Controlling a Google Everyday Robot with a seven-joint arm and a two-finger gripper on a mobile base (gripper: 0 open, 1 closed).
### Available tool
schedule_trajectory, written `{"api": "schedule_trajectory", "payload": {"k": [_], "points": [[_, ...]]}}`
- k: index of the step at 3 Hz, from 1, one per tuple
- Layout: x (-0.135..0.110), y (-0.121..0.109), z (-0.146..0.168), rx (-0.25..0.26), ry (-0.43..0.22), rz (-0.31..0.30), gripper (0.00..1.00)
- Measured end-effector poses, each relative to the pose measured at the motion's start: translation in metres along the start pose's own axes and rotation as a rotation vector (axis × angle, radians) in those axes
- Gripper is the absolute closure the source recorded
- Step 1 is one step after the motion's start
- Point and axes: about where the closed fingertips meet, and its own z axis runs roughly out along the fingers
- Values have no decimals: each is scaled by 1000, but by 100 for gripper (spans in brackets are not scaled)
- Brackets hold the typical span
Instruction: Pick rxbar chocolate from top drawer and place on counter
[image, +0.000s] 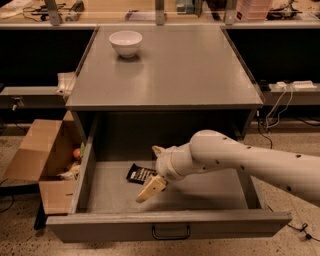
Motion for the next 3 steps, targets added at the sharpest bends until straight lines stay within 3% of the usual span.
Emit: {"api": "schedule_trajectory", "payload": {"k": [2, 3], "points": [[16, -23, 23, 53, 27, 23, 0], [45, -28, 48, 62, 79, 30, 2]]}}
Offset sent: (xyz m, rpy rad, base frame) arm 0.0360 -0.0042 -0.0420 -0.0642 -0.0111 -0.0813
